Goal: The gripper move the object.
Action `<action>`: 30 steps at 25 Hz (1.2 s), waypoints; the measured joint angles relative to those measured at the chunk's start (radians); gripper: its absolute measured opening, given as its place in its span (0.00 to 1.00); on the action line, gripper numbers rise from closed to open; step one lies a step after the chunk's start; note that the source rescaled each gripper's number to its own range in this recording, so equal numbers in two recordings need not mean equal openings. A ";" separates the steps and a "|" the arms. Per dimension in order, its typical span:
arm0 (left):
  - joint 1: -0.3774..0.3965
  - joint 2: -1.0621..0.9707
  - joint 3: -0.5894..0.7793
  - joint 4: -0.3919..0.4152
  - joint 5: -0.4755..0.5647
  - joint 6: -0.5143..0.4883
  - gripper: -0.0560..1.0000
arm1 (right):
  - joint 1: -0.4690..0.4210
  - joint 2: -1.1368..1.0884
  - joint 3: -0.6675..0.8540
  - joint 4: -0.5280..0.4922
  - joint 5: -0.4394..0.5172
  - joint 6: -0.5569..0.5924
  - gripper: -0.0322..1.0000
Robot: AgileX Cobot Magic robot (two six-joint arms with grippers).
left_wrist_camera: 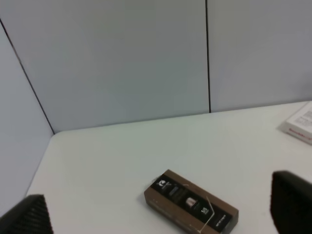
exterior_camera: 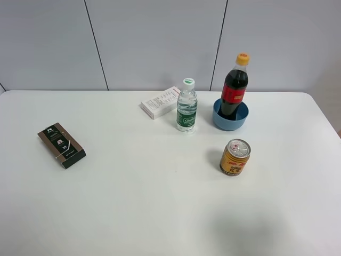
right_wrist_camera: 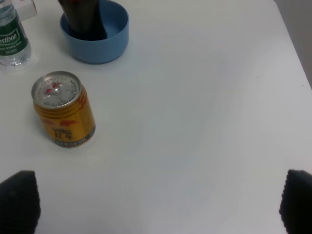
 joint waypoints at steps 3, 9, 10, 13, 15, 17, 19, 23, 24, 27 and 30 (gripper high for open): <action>0.000 -0.072 0.015 0.000 0.057 0.000 0.76 | 0.000 0.000 0.000 0.000 0.000 0.000 1.00; 0.000 -0.102 0.018 0.000 0.183 0.000 0.76 | 0.000 0.000 0.000 0.000 0.000 0.000 1.00; 0.000 -0.102 0.018 0.000 0.192 0.000 0.76 | 0.000 0.000 0.000 0.000 0.000 0.000 1.00; 0.000 -0.102 0.023 -0.001 0.214 0.000 0.76 | 0.000 0.000 0.000 0.000 0.000 0.000 1.00; 0.000 -0.102 0.042 -0.001 0.224 0.000 0.76 | 0.000 0.000 0.000 0.000 0.000 0.000 1.00; 0.000 -0.102 0.080 -0.001 0.224 0.000 0.76 | 0.000 0.000 0.000 0.000 0.000 0.000 1.00; 0.000 -0.102 0.111 -0.001 0.231 -0.001 0.76 | 0.000 0.000 0.000 0.000 0.000 0.000 1.00; 0.000 -0.102 0.120 -0.001 0.238 -0.009 0.76 | 0.000 0.000 0.000 0.000 0.000 0.000 1.00; 0.000 -0.102 0.120 -0.001 0.238 -0.011 0.76 | 0.000 0.000 0.000 0.000 0.000 0.000 1.00; 0.000 -0.102 0.120 -0.001 0.238 -0.011 0.76 | 0.000 0.000 0.000 0.000 0.000 0.000 1.00; 0.000 -0.102 0.120 -0.001 0.238 -0.011 0.76 | 0.000 0.000 0.000 0.000 0.000 0.000 1.00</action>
